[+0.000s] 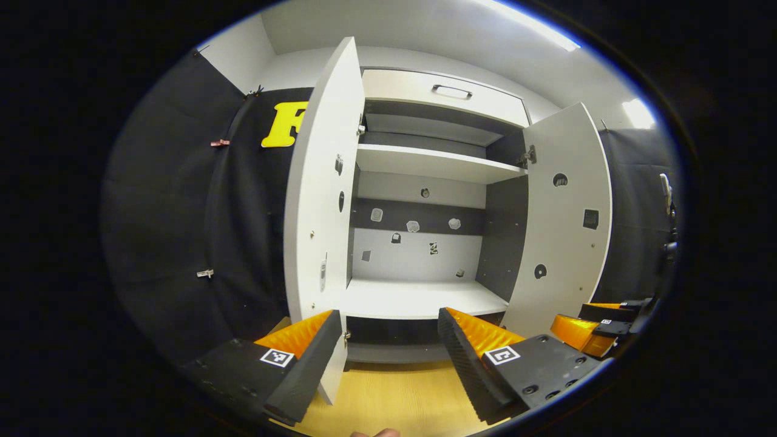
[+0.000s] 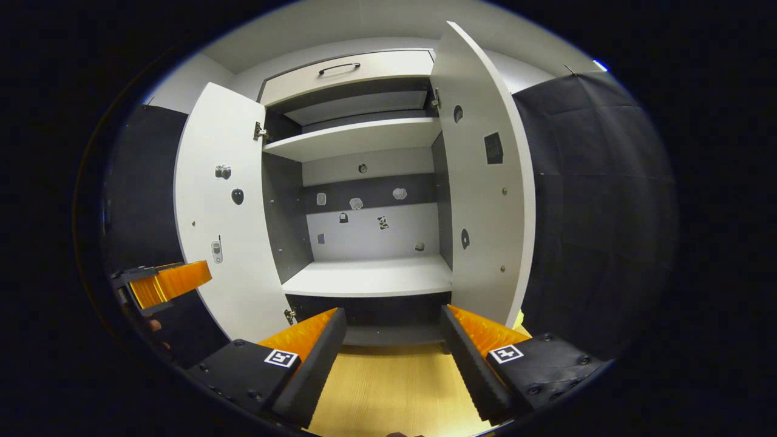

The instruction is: Open the right door of the double-door shoe cabinet with the right hand, and open the left door with the left hand.

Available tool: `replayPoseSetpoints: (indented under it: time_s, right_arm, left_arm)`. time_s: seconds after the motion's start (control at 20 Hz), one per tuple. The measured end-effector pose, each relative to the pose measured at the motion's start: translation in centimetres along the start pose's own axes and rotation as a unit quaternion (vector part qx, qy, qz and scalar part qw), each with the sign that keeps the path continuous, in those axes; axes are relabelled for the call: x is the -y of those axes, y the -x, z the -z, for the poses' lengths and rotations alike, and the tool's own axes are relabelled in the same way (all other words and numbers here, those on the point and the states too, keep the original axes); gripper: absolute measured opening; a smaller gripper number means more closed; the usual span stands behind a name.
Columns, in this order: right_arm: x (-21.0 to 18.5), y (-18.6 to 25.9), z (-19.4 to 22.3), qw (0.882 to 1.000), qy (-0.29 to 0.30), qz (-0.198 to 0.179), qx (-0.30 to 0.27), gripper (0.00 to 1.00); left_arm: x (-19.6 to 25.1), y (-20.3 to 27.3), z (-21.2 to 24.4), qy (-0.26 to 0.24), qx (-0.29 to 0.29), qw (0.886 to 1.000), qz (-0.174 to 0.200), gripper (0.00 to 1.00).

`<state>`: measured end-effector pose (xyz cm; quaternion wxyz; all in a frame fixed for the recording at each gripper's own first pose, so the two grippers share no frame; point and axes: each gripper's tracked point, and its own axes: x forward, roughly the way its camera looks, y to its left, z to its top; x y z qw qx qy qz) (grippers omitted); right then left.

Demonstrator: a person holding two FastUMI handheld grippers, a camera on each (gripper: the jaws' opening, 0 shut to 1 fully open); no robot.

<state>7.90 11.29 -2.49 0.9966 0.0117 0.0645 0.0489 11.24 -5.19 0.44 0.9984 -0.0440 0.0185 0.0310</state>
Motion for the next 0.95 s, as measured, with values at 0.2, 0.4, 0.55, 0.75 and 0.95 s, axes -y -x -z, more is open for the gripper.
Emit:
replayPoseSetpoints:
  time_s: [0.2, 0.4, 0.55, 0.75, 0.95]
  right_arm:
    - [1.5, 0.0, 0.1, 1.000, -0.013, -0.025, -0.010, 0.98]
    - [2.5, -0.2, -0.4, 0.999, -0.011, -0.044, -0.004, 0.98]
    - [2.3, -0.3, 0.2, 0.998, -0.006, -0.068, -0.008, 0.98]
    - [1.0, 0.1, 1.1, 0.995, 0.002, -0.103, -0.015, 0.98]
    - [0.3, 0.6, 0.0, 0.995, -0.015, -0.094, 0.003, 0.98]
  left_arm:
    - [2.3, 0.0, -0.7, 0.003, 0.020, 1.000, -0.006, 0.99]
    - [3.3, 0.4, -0.6, 0.011, 0.023, 1.000, -0.014, 0.98]
    - [3.5, 1.1, 0.2, 0.011, 0.008, 0.999, -0.040, 0.98]
    - [3.6, 2.3, -0.2, -0.007, 0.013, 0.997, -0.071, 0.95]
    - [2.9, 3.1, -0.7, -0.036, 0.024, 0.996, -0.083, 0.95]
